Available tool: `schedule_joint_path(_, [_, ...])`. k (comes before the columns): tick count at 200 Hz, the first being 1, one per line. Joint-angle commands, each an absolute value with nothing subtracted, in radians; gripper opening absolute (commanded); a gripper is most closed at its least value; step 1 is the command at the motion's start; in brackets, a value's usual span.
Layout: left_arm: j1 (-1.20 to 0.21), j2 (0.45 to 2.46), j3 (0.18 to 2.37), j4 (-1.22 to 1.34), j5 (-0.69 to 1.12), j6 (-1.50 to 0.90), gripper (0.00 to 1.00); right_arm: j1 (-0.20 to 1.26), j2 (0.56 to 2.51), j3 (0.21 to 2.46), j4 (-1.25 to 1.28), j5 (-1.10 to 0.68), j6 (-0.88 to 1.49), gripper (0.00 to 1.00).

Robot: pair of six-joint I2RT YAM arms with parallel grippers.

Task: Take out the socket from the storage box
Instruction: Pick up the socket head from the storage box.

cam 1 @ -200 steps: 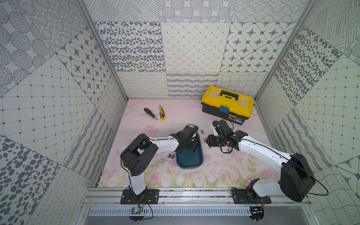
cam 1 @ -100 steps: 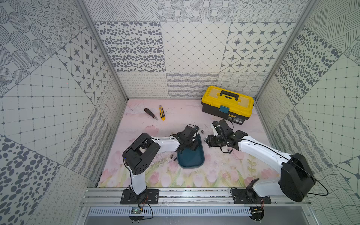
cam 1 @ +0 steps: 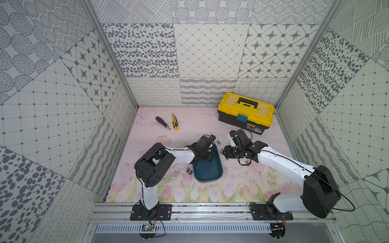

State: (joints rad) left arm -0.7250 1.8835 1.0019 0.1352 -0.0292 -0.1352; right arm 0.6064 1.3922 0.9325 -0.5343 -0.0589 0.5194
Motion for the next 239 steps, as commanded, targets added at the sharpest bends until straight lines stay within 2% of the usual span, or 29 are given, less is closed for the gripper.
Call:
schedule_joint_path(1, [-0.727, 1.888, 0.999, 0.177, -0.049, -0.119, 0.38, 0.604, 1.381, 0.925, -0.515, -0.05, 0.516, 0.46])
schedule_joint_path(93, [-0.727, 1.872, 0.983, 0.196, -0.044, -0.114, 0.2, 0.603, 1.382, 0.923, -0.517, -0.05, 0.516, 0.46])
schedule_joint_path(170, [-0.727, 1.802, 0.967, 0.168, -0.054, -0.131, 0.15, 0.604, 1.382, 0.921, -0.514, -0.05, 0.517, 0.46])
schedule_joint_path(239, [-0.727, 1.604, 0.926, 0.065, -0.096, -0.156, 0.15, 0.604, 1.38, 0.921, -0.506, -0.052, 0.514, 0.46])
